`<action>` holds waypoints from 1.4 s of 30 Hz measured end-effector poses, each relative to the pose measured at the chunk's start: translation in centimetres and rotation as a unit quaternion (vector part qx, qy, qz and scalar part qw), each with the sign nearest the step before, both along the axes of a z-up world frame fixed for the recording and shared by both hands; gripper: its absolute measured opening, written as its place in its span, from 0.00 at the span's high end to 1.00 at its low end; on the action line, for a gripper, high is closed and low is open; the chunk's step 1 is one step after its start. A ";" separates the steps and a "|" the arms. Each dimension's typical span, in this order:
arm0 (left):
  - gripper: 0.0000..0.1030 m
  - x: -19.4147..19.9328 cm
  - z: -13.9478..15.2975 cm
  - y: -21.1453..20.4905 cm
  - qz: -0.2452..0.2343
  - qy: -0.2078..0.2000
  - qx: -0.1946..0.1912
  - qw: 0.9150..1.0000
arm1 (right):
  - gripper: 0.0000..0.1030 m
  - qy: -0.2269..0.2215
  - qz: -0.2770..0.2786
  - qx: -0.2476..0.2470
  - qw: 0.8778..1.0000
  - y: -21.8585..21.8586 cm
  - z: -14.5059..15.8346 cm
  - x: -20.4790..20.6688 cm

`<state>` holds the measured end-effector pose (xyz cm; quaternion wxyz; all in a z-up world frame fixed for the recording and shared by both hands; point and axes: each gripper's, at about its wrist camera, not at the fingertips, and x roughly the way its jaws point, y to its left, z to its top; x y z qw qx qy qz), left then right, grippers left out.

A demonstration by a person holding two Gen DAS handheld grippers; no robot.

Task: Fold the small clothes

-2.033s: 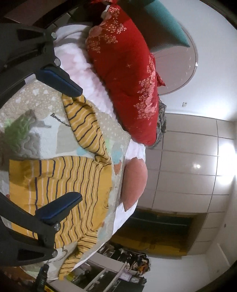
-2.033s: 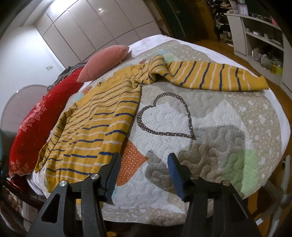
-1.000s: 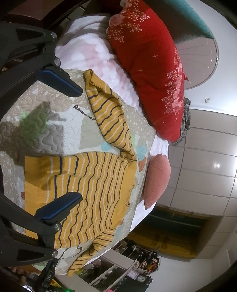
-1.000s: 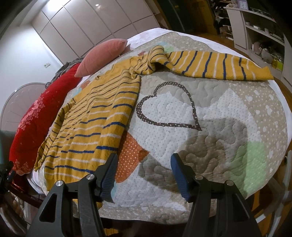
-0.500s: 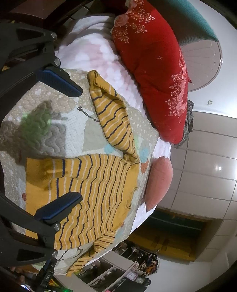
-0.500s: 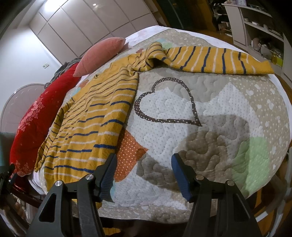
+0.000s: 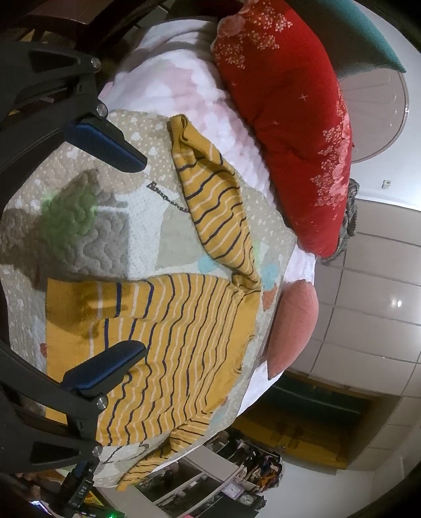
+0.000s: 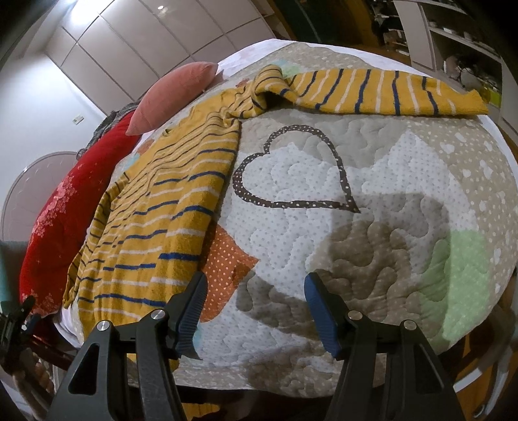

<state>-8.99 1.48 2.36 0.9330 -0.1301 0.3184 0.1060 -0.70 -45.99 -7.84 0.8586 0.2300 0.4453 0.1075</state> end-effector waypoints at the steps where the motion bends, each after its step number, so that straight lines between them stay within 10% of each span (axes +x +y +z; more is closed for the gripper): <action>1: 0.00 0.2 -0.1 -0.1 -0.001 0.001 0.000 1.000 | 0.35 -0.001 0.001 0.000 1.000 0.1 0.0 0.0; 22: 0.00 4.2 -2.1 -1.0 -0.015 0.045 -0.016 0.999 | 0.35 -0.035 -0.124 0.035 0.991 -8.5 -0.2 4.3; 32: 0.00 5.6 -2.1 -1.5 -0.019 0.053 -0.011 0.998 | 0.35 -0.049 -0.244 0.113 0.962 -16.1 -1.0 9.7; 34: 0.00 5.8 -2.2 -1.8 -0.022 0.056 -0.009 0.998 | 0.39 -0.050 -0.266 0.118 0.955 -17.3 -0.9 10.8; 37: 0.00 6.3 -2.1 -2.4 -0.030 0.061 -0.008 0.998 | 0.86 -0.038 -0.279 0.119 0.952 -18.6 -0.5 12.1; 42: 0.00 6.8 -1.5 -3.8 -0.048 0.054 0.004 0.997 | 0.94 -0.066 -0.284 0.085 0.953 -20.1 2.1 11.1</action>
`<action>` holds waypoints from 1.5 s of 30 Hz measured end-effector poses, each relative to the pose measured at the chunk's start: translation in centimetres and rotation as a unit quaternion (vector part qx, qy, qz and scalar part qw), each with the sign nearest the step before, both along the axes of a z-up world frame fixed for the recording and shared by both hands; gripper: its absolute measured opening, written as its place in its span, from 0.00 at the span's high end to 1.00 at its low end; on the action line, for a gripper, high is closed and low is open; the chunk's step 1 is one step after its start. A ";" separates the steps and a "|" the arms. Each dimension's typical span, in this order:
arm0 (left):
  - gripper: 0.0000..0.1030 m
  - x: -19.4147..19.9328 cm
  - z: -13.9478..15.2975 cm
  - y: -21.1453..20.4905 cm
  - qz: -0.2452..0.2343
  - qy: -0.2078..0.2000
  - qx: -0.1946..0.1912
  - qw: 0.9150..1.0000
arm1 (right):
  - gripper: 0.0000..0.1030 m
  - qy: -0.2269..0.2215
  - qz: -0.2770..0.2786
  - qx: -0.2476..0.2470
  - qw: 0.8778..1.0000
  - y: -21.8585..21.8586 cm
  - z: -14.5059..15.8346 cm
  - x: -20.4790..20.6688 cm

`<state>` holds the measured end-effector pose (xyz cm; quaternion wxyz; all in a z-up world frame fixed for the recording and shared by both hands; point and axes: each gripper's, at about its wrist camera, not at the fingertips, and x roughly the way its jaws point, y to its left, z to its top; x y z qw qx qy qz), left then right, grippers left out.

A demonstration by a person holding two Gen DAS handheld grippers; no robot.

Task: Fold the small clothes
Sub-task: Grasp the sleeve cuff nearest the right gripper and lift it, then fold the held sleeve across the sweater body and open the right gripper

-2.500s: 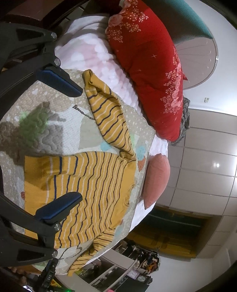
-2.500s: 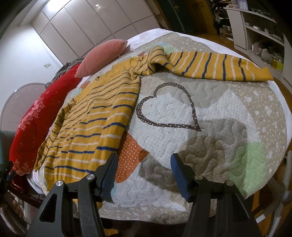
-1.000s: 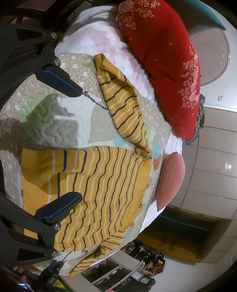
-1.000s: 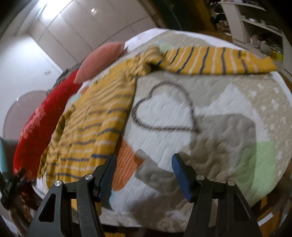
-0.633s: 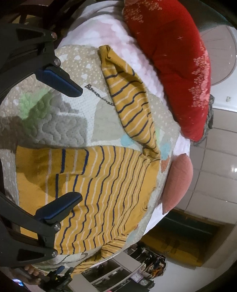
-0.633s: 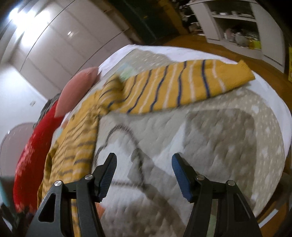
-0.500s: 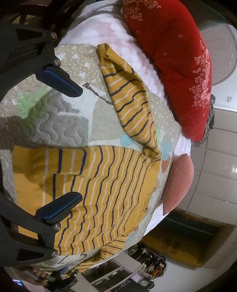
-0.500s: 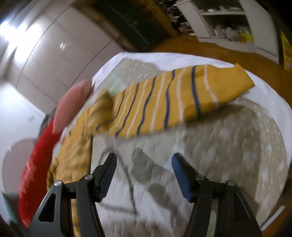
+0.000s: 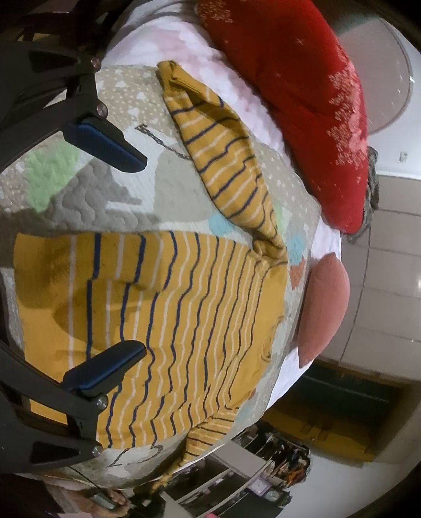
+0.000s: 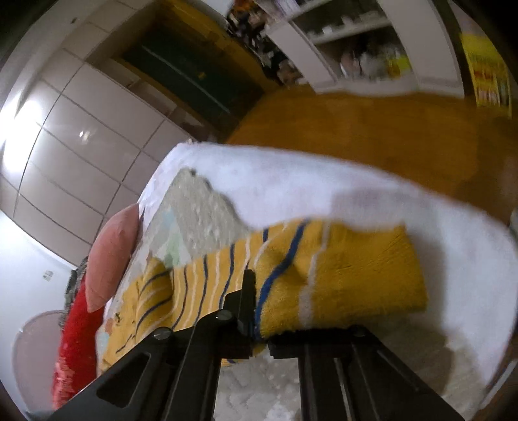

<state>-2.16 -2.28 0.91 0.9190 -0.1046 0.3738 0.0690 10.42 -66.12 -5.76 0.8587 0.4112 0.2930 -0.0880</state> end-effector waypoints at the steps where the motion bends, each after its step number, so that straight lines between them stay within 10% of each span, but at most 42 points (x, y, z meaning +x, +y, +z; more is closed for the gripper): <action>1: 0.00 0.1 0.1 -0.2 -0.003 -0.001 0.000 1.000 | 0.94 -0.006 -0.013 -0.014 1.000 -0.7 1.1 -0.6; 13: 0.00 -0.2 -0.9 0.5 -0.006 0.000 -0.027 1.000 | 0.94 -0.009 -0.037 -0.029 0.999 -3.2 5.3 -1.3; 28: 0.00 -4.3 -3.0 8.4 0.074 -0.025 -0.058 0.995 | 0.94 -0.013 0.162 -0.162 0.973 18.5 12.4 9.0; 36: 0.00 -8.0 -5.0 14.3 0.133 -0.033 -0.051 0.989 | 0.94 0.004 0.303 -0.242 0.922 39.2 11.4 15.9; 40: 0.00 -9.5 -5.9 16.7 0.160 -0.031 -0.055 0.985 | 0.94 0.024 0.360 -0.313 0.879 49.3 8.0 17.4; 45: 0.00 -10.7 -6.9 18.5 0.182 -0.028 -0.072 0.980 | 0.85 0.050 0.447 -0.411 0.793 60.0 2.1 16.6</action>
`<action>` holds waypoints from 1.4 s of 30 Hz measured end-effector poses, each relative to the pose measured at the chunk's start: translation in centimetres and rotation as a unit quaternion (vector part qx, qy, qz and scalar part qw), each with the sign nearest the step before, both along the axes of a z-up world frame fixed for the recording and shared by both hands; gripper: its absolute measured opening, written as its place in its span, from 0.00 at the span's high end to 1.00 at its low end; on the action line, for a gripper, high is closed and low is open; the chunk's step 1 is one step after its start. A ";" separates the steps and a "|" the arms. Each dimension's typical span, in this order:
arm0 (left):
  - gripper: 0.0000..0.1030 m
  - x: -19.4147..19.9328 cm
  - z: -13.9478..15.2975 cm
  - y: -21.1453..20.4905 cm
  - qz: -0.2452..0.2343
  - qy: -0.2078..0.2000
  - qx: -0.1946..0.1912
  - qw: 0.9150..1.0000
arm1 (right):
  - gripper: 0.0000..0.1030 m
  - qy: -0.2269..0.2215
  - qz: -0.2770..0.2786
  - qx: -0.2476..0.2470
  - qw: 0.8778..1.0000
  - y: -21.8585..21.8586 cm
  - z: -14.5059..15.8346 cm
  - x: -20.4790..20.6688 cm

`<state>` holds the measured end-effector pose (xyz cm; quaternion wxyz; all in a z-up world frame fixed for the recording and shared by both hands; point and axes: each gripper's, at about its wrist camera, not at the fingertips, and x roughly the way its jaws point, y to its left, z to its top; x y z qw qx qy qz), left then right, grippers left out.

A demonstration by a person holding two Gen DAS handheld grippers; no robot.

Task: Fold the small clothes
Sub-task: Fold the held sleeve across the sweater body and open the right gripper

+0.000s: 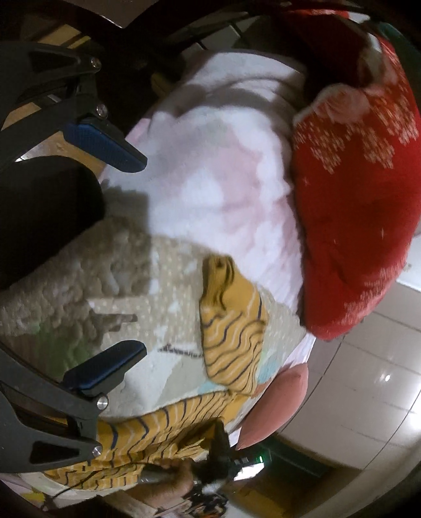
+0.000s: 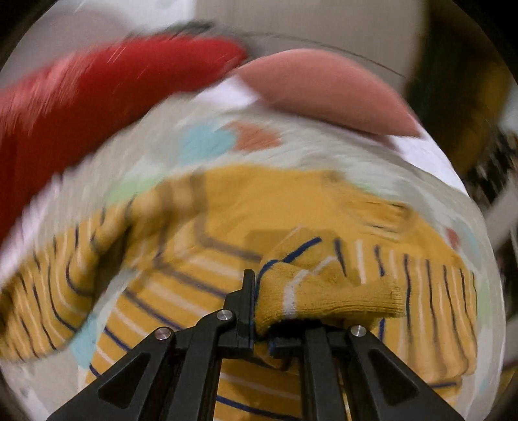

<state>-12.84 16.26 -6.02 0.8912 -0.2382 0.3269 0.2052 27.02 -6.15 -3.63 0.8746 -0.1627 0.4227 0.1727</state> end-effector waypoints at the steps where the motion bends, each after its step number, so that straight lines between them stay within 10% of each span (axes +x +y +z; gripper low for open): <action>1: 0.00 -0.1 -0.1 0.2 0.002 0.000 -0.003 1.000 | 0.76 -0.005 0.011 -0.022 1.000 1.2 -0.6 -0.4; 3: 0.00 -0.3 -0.2 0.2 0.004 -0.001 -0.005 1.000 | 0.41 -0.028 0.045 -0.066 0.996 3.8 -1.9 -2.0; 12: 0.00 -0.2 0.3 -0.7 0.001 -0.008 -0.004 1.000 | 0.32 -0.142 0.208 -0.155 0.955 8.2 -2.0 -11.9; 17: 0.00 -0.2 0.6 -1.0 0.001 -0.004 -0.005 1.000 | 0.29 -0.151 0.205 -0.137 0.957 6.2 -0.8 -14.7; 26: 0.00 0.4 0.7 -1.4 -0.002 0.002 -0.009 1.000 | 0.28 -0.083 -0.076 -0.036 0.993 -15.7 1.9 -6.7; 30: 0.00 1.7 0.6 -2.3 -0.017 0.009 -0.017 1.000 | 0.25 -0.024 -0.240 0.077 0.967 -28.2 2.0 -1.8; 34: 0.00 2.9 1.2 -3.7 -0.032 0.010 -0.028 0.999 | 0.24 0.052 -0.273 0.169 0.946 -33.0 -0.6 2.0; 35: 0.00 3.0 1.5 -4.2 -0.036 0.008 -0.025 0.999 | 0.27 0.070 -0.266 0.191 0.942 -33.1 -1.4 2.5; 38: 0.00 3.6 2.3 -5.3 -0.044 0.011 -0.004 0.999 | 0.76 0.095 -0.236 0.226 0.940 -32.0 -2.5 3.2; 42: 0.00 5.2 2.5 -5.9 -0.056 0.038 0.000 0.998 | 0.81 0.068 -0.261 0.169 0.948 -31.4 -1.7 3.3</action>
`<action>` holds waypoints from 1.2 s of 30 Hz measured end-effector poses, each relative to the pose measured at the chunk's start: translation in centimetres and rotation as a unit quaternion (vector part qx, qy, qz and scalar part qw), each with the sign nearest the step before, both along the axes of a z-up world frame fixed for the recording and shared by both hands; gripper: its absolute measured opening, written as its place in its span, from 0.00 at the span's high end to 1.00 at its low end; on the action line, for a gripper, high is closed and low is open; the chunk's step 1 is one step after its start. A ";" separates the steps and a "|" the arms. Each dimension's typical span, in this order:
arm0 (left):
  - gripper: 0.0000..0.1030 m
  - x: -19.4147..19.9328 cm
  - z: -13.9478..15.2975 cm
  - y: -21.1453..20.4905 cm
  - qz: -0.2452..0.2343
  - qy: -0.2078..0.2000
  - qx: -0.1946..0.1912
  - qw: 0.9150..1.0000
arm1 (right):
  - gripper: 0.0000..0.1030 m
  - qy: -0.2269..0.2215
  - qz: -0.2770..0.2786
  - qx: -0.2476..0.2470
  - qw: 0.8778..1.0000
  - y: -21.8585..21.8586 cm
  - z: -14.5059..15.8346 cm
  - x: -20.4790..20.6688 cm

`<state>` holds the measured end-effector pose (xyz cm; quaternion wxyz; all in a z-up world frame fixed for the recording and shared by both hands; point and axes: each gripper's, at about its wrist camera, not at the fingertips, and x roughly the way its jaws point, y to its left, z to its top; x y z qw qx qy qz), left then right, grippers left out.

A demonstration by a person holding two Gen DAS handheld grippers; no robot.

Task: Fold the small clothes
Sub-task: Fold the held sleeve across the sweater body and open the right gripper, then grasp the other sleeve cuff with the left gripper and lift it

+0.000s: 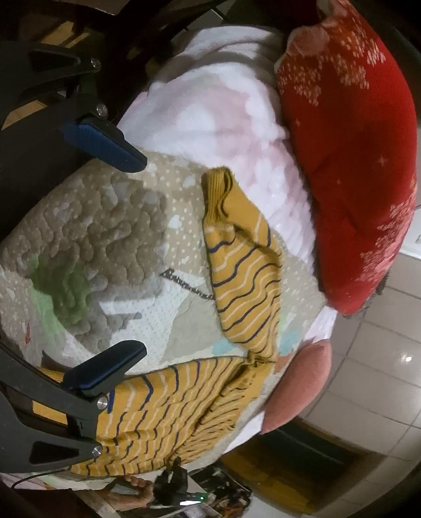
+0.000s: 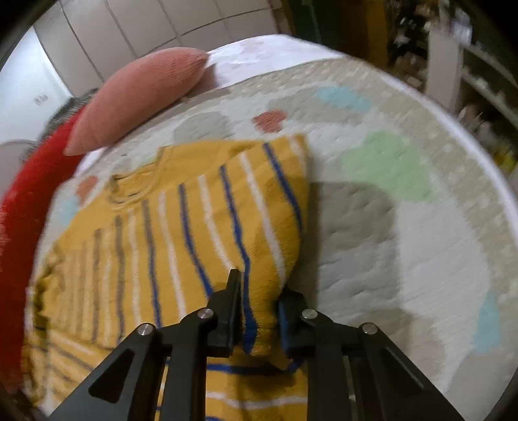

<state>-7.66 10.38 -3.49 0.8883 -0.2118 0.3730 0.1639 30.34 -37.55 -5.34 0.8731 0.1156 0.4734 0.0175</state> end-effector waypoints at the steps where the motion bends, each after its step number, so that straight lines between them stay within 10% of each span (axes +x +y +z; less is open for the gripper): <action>1: 0.00 0.4 0.2 -0.2 -0.004 0.004 -0.002 1.000 | 0.81 -0.004 -0.007 -0.017 1.000 -0.1 0.0 -0.1; 4: 0.00 1.1 1.3 -1.4 -0.017 -0.006 -0.001 1.000 | 0.59 -0.002 -0.025 -0.070 0.997 0.1 0.2 0.2; 12: 0.00 2.4 2.3 -5.4 -0.068 -0.010 0.020 0.997 | 0.39 -0.075 -0.007 -0.027 0.997 -3.1 4.2 -6.5; 22: 0.00 2.5 2.6 -8.0 -0.093 -0.008 0.027 0.995 | 0.38 -0.096 -0.045 -0.008 0.994 -6.9 1.5 -13.9; 36: 0.00 3.1 1.5 -8.0 -0.085 0.013 0.023 0.996 | 0.27 -0.094 -0.087 0.012 0.992 -9.7 -2.2 -14.2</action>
